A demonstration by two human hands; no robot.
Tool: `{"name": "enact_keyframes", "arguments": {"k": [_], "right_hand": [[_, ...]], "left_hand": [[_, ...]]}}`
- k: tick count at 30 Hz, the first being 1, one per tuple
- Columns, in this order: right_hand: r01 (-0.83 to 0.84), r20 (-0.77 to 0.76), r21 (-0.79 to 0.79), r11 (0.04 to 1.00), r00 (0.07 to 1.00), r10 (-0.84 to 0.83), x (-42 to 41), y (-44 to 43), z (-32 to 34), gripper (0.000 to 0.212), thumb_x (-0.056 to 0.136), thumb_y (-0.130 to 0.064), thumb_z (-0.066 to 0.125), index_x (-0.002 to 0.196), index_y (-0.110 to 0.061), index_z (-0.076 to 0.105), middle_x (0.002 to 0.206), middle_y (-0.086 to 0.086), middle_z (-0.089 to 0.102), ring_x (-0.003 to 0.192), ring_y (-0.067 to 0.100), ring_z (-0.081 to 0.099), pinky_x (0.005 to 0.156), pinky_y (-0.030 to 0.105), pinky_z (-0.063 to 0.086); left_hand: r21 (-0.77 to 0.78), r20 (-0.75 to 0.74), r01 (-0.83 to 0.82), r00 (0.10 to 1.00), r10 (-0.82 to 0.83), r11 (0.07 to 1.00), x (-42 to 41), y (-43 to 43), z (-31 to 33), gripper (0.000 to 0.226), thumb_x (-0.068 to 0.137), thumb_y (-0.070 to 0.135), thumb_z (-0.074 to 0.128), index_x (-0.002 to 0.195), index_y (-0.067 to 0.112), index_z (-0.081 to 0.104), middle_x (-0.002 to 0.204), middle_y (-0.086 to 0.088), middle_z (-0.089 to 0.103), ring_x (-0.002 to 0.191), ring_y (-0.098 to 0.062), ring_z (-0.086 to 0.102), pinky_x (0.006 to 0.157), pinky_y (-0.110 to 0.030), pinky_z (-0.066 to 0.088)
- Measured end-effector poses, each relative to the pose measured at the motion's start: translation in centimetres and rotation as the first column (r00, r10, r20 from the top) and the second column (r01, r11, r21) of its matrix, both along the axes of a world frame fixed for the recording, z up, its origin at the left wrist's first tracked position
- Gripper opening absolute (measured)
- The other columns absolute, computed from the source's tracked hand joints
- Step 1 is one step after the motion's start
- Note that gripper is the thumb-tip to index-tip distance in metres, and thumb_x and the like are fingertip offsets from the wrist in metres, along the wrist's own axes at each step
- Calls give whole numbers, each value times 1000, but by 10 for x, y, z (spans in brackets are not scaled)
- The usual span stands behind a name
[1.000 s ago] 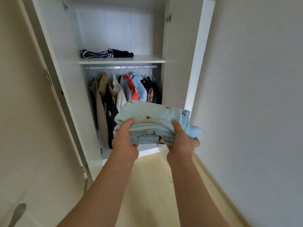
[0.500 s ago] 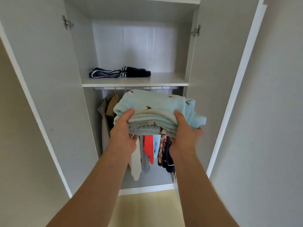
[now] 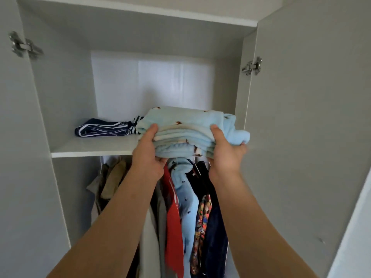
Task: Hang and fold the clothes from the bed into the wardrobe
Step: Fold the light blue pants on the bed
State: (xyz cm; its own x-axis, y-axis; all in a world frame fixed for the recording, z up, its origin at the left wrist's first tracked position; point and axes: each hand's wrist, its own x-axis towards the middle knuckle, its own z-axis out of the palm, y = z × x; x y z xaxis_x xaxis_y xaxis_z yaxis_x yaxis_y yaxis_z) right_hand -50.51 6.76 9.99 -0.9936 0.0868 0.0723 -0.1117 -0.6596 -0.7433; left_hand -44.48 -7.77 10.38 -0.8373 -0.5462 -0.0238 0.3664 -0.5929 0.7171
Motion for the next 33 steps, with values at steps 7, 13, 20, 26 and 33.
{"name": "enact_keyframes", "arguments": {"k": [7, 13, 20, 26, 33], "right_hand": [[-11, -43, 26, 1000, 999, 12, -146, -59, 47, 88, 75, -30, 88, 138, -33, 27, 125, 0, 64, 105, 22, 71, 93, 49, 58], [-29, -65, 47, 998, 997, 32, -266, -85, 64, 84, 80, -24, 85, 143, -22, 30, 123, 5, 65, 104, 27, 71, 89, 53, 59], [19, -17, 80, 997, 1000, -18, -394, -96, 74, 88, 84, -26, 81, 152, -20, 25, 134, 9, 59, 112, 30, 66, 98, 50, 55], [48, 4, 245, 968, 999, -50, -471, -105, 60, 74, 87, -29, 78, 145, -12, 37, 134, 14, 59, 115, 34, 65, 99, 51, 54], [39, 44, 939, 342, 972, -230, -507, -104, 1, 75, 97, -49, 58, 146, -1, 28, 145, 27, 44, 132, 41, 47, 103, 42, 43]], "left_hand": [[-12, -12, 53, 999, -53, 999, -145, -66, 44, 43, 81, 32, 83, 118, 14, 72, 109, -5, 77, 98, -22, 75, 88, -38, 60], [19, -29, 125, 992, -124, 992, -258, -94, 61, 40, 87, 21, 77, 123, 7, 68, 118, -13, 73, 107, -29, 71, 99, -46, 55], [19, -5, 202, 979, -202, 979, -377, -96, 75, 25, 95, 12, 64, 117, 1, 67, 117, -18, 70, 106, -31, 69, 97, -45, 55], [-123, 188, 157, 973, -132, 980, -453, -110, 56, 36, 95, 13, 64, 127, -3, 63, 127, -22, 66, 118, -36, 64, 105, -50, 50], [-961, 274, 251, 778, 565, 120, -482, -118, -7, 73, 100, 41, 53, 161, 29, 14, 163, -15, 18, 141, -37, 36, 107, -44, 41]]}}
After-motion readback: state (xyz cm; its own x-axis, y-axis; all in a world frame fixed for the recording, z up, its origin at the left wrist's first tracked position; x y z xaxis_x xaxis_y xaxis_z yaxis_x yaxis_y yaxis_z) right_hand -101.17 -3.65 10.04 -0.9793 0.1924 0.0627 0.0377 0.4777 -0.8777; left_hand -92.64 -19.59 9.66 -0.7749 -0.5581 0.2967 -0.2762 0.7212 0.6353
